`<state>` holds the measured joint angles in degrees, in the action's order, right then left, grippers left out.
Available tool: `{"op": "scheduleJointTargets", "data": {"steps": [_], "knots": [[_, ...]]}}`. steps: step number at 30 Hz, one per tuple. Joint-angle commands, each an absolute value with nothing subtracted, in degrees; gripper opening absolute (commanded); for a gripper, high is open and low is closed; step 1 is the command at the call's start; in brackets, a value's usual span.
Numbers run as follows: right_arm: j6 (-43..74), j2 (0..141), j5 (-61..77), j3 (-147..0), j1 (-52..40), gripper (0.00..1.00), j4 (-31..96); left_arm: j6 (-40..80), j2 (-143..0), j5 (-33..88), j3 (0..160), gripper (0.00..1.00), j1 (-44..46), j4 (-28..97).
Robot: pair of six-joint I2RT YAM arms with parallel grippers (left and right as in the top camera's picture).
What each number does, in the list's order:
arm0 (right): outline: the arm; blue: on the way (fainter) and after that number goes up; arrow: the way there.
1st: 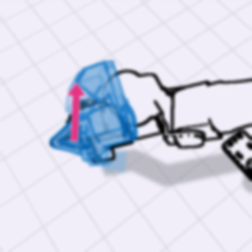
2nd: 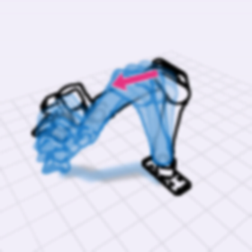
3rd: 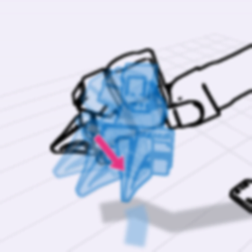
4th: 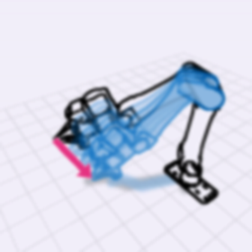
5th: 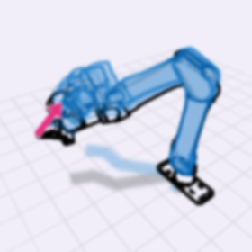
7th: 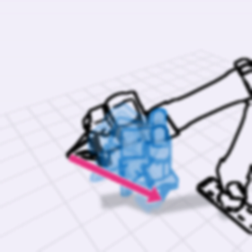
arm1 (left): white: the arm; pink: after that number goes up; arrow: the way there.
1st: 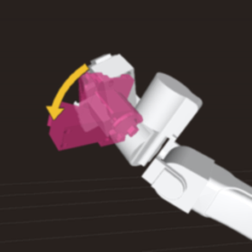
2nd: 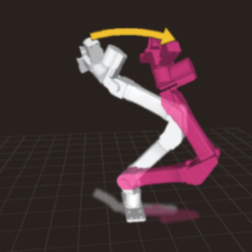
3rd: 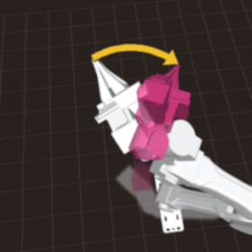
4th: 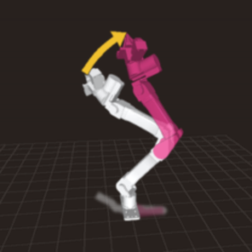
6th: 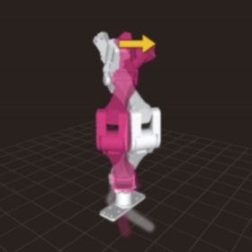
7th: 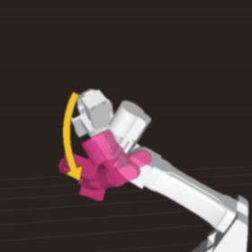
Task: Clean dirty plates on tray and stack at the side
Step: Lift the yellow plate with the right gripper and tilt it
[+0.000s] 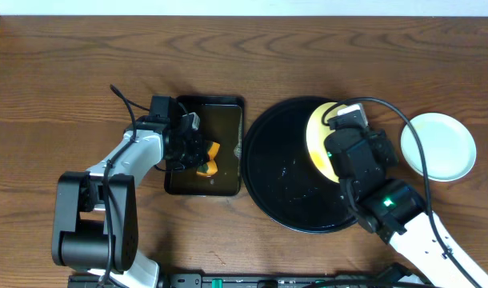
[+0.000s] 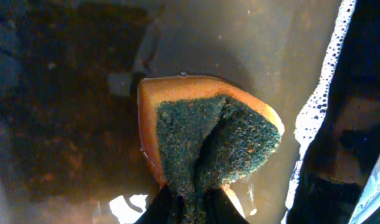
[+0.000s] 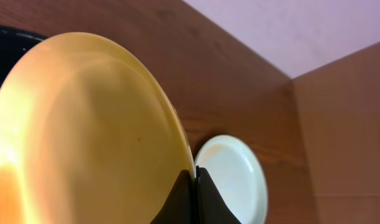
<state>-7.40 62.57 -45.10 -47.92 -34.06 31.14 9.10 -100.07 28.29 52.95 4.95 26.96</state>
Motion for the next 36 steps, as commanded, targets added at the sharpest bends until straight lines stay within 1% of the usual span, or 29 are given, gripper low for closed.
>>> {"op": "scheduleJointTargets", "data": {"steps": [1,6,10,11,13,17,19,21,22,24,26,28,31,34,36], "knots": [[-11.7,61.7,-53.0,-48.3,-37.8,0.01,30.0,8.8,-100.0,27.3,52.4,0.12,5.1,27.1],[-14.3,61.7,-57.2,-48.3,-40.4,0.01,28.9,8.8,-100.0,27.3,52.4,0.12,5.1,27.1],[-12.6,61.8,-57.2,-48.3,-40.2,0.01,28.4,8.8,-100.0,27.3,52.4,0.13,5.1,27.1],[-10.2,61.8,-57.2,-48.3,-39.6,0.01,28.3,8.8,-100.0,27.3,52.4,0.12,5.1,27.0],[-2.7,61.8,-57.0,-48.3,-37.5,0.01,29.2,8.8,-99.8,27.3,52.6,0.08,5.1,26.4],[10.7,61.8,-50.7,-48.3,-30.8,0.01,32.5,8.8,-96.7,27.0,54.2,0.08,5.1,25.5],[16.0,61.8,-46.4,-48.3,-26.5,0.01,34.0,8.8,-93.8,22.8,54.3,0.09,5.3,24.9],[21.8,61.8,-39.9,-48.3,-21.8,0.01,36.2,8.8,-91.8,17.8,54.3,0.16,6.3,25.4],[24.6,61.8,-37.4,-48.3,-19.4,0.01,37.1,8.8,-91.7,17.1,54.3,0.17,6.8,25.9],[27.6,62.0,-32.0,-48.3,-14.9,0.01,37.6,8.8,-91.8,17.0,54.2,0.29,7.7,26.3],[27.8,62.3,-26.0,-48.3,-10.3,0.01,37.1,8.8,-92.0,17.0,54.2,0.45,8.8,26.5],[27.7,62.7,-20.7,-48.3,-4.7,0.01,36.6,8.8,-92.0,17.0,54.2,0.52,9.8,27.2],[25.9,64.1,-17.9,-48.3,2.7,0.01,33.9,8.8,-91.9,17.0,54.2,0.52,10.8,30.7],[25.2,65.0,-16.8,-48.3,7.9,0.01,31.7,8.9,-91.9,17.0,54.2,0.52,11.2,34.6],[24.9,65.1,-13.3,-48.3,10.3,0.01,31.6,9.6,-91.9,17.0,54.2,0.52,11.3,37.5]]}}
